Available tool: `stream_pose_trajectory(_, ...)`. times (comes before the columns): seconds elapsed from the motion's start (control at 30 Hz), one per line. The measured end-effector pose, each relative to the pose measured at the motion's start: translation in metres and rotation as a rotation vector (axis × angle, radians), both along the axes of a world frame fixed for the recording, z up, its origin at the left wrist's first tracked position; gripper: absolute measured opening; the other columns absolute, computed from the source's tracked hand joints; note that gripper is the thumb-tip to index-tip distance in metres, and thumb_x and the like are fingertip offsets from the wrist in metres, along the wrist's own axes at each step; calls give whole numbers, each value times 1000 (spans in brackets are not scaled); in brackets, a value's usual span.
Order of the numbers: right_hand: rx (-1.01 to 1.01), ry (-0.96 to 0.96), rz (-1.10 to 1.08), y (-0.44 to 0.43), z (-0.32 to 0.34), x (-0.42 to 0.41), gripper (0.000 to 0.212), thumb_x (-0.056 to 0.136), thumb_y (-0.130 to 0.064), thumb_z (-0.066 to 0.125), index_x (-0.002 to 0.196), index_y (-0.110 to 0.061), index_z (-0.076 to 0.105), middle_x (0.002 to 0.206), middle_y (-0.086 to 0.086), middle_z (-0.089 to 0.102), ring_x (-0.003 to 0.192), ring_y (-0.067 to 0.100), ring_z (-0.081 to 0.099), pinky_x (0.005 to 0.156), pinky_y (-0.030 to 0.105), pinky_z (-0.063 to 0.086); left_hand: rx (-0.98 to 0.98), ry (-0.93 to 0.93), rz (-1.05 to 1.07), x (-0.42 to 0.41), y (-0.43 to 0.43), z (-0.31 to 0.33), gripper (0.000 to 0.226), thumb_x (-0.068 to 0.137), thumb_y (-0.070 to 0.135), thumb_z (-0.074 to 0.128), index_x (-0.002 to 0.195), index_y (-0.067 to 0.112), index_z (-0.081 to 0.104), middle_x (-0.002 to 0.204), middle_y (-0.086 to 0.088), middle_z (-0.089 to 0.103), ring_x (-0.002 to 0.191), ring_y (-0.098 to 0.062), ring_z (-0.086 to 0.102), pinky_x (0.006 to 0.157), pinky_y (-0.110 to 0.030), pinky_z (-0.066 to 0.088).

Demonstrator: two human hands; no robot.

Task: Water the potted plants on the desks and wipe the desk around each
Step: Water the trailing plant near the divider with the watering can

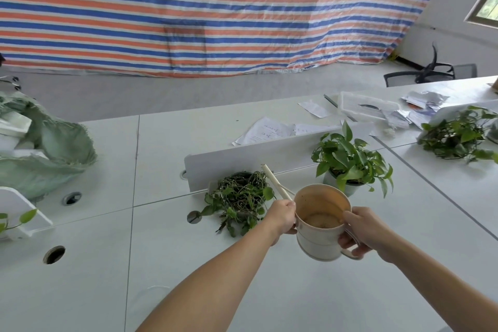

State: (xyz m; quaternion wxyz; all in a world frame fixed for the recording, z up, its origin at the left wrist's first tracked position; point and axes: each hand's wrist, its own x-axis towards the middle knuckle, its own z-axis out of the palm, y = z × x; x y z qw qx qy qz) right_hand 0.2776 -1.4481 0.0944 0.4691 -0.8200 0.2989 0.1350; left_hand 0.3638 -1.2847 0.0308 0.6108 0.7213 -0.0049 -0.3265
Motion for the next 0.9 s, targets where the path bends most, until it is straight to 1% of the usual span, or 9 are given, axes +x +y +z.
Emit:
stream_pose_trajectory(0.1,-5,-5,25,5,2,8,20,95,-7,38,90,-1,57,62,17,62,53,26,58,50,30,45,-10,-2,27,4,7,4,31,103,21,31,102,7,59,79,-5,53,73,-20,55,74,-34,57)
stream_pose_trajectory(0.17,-4,-6,41,10,3,12,20,95,-7,39,91,-1,57,62,16,62,54,26,59,49,29,46,-8,-8,43,5,13,5,34,104,21,31,108,4,60,85,-8,55,78,-22,56,77,-36,57)
stream_pose_trajectory(0.23,-4,-6,50,13,3,14,21,94,-7,39,94,2,57,62,16,63,54,26,60,49,30,47,-8,-13,50,5,19,6,33,104,22,31,108,6,59,88,-8,56,81,-23,56,76,-35,57)
stream_pose_trajectory(0.33,-7,5,70,18,2,15,29,94,-7,39,104,11,58,62,17,63,54,27,59,49,30,47,-5,-22,62,3,26,5,31,104,22,31,105,8,58,82,-4,55,78,-21,56,79,-37,57)
stream_pose_trajectory(0.47,-1,19,86,23,-1,9,32,95,-8,39,109,16,55,63,19,62,54,27,58,49,30,44,14,-39,79,-5,33,-1,33,104,23,31,105,7,60,79,-3,54,75,-18,56,80,-38,57)
stream_pose_trajectory(0.57,-4,44,95,23,-4,2,30,95,-8,38,105,13,57,63,18,63,55,27,59,51,32,45,17,-35,88,-14,35,-6,31,104,22,32,101,7,59,77,-3,54,72,-17,55,77,-36,57)
stream_pose_trajectory(0.7,3,61,94,20,-8,-11,22,95,-8,38,95,2,58,62,17,63,55,26,57,53,34,43,20,-22,68,-25,32,-13,31,104,22,32,99,7,58,77,-2,53,72,-16,55,73,-33,57)
stream_pose_trajectory(0.83,-5,82,85,13,-10,-19,25,96,-8,37,98,5,58,61,16,60,56,26,53,52,33,39,18,-11,61,-31,24,-18,30,104,21,33,101,6,59,76,-3,54,70,-16,56,70,-32,57)
stream_pose_trajectory(0.9,-2,82,77,10,-10,-21,21,95,-7,37,94,1,57,61,16,60,56,26,52,51,32,39,10,7,62,-32,19,-19,30,103,21,33,101,7,59,77,-3,54,70,-17,56,70,-32,57)
